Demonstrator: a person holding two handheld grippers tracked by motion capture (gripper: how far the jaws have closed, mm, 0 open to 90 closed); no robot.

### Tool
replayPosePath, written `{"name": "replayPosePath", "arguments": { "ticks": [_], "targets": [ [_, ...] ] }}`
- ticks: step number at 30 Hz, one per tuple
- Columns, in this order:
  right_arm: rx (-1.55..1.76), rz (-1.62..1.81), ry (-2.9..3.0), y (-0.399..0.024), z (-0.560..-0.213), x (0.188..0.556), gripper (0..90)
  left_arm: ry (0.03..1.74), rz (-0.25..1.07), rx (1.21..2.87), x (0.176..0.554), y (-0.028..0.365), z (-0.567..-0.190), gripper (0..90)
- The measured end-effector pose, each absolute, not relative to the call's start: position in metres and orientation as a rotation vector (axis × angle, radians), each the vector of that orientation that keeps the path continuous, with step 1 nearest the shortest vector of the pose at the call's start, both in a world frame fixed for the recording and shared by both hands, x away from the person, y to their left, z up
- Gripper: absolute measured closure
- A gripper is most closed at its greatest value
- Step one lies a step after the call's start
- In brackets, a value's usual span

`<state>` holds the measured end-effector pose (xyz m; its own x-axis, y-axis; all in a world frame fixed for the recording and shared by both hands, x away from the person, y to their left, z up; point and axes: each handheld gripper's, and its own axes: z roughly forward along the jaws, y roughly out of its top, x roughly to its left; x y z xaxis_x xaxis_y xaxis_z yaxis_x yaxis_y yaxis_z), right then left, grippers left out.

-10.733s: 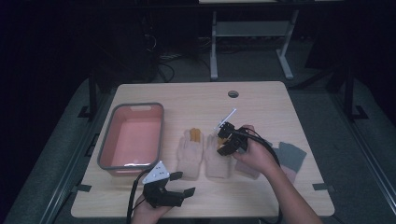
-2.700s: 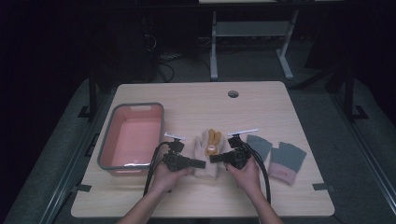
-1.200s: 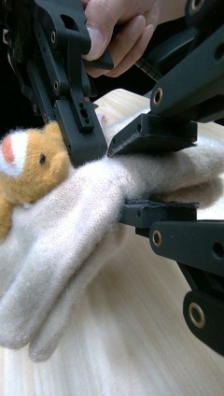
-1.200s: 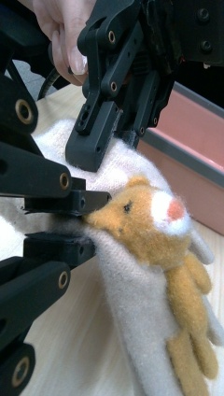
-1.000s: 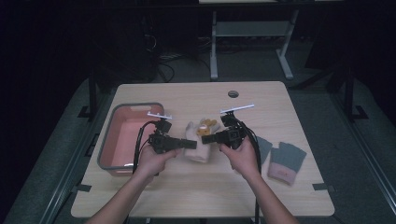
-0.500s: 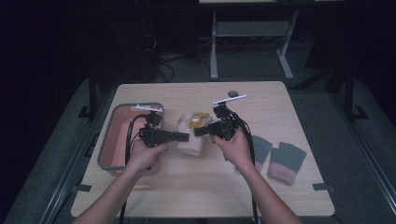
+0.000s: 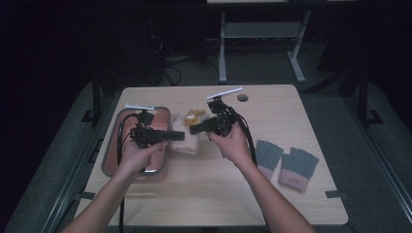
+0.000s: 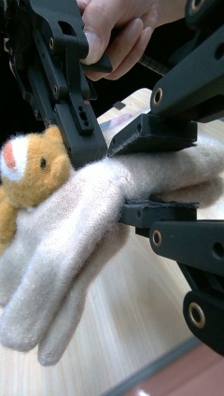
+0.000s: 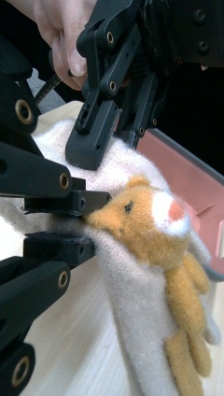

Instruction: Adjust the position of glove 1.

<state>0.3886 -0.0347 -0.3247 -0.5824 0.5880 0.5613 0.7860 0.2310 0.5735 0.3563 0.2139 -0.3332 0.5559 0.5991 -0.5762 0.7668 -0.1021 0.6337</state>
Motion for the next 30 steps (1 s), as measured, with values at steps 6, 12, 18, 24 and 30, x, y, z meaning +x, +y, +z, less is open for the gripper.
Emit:
{"name": "replayPosePath", "arguments": {
  "ticks": [6,12,18,24,30],
  "targets": [
    [-1.265,-1.286,-2.288,-0.022,-0.317,0.393,81.2,1.126,-0.181,1.801,0.357,0.226,-0.324,68.1],
    [-1.251,-1.285,-2.295,-0.011,-0.308,0.397,81.2,1.137,-0.160,1.788,0.356,0.236,-0.315,68.0],
    [-1.219,-1.291,-2.311,0.003,-0.300,0.400,81.2,1.143,-0.135,1.783,0.355,0.249,-0.309,68.1],
    [-1.190,-1.284,-2.322,0.020,-0.297,0.404,81.2,1.167,-0.116,1.769,0.354,0.265,-0.306,68.0],
    [-1.158,-1.289,-2.320,0.035,-0.294,0.407,81.2,1.171,-0.103,1.753,0.352,0.281,-0.303,68.0]
  ]
}}
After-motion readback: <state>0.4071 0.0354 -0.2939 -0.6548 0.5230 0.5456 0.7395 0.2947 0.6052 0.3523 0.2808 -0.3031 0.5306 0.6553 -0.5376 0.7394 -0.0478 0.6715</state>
